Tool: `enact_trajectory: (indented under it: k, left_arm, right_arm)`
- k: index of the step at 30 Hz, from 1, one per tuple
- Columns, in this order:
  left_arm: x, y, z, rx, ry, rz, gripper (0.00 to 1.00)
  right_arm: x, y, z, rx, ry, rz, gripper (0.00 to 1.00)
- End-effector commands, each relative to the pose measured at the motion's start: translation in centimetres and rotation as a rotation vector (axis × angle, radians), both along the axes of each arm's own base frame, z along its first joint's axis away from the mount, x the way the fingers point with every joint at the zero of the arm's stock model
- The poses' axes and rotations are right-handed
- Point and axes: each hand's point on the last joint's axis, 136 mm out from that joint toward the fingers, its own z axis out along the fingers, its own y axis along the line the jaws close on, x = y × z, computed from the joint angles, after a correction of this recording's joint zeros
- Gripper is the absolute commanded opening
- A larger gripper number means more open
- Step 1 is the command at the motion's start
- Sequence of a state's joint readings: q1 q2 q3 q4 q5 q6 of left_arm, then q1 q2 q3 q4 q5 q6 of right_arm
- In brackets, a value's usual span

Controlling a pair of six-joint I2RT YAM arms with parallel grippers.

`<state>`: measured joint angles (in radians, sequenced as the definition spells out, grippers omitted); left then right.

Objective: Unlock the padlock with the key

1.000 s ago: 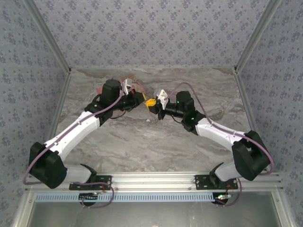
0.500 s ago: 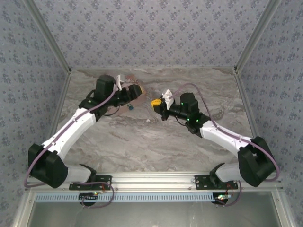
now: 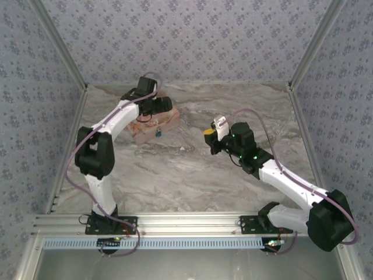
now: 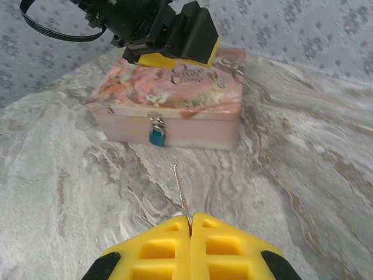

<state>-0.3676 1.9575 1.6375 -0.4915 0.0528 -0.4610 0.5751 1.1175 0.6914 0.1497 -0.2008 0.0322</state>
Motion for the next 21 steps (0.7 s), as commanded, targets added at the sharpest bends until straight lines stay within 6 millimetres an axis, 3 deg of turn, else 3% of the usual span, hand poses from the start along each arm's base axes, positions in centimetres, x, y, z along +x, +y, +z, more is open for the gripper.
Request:
enact_trajectory:
  k: [1,9,16,21]
  left_arm:
    - [1.2,-1.0,1.3,0.111,-0.039,-0.054,0.85]
    - [3.6,-3.1,-0.8,0.149,-0.001,-0.081,0.85]
    - [1.5,-4.5,-3.3,0.173,0.078,-0.134,0.85]
    - [-1.7,-6.8,-4.6,0.159,0.116,-0.211,0.85]
  right_arm:
    - [-0.2,-1.7,-0.6,-0.017,0.029,-0.068,0.00]
    - [-0.5,-3.7,-0.5,-0.025,0.026,-0.125,0.00]
    - [-0.7,-5.6,0.0,-0.037,0.036,-0.183,0.00]
    - [-0.7,-7.6,0.1,-0.030,0.071,-0.239,0.00]
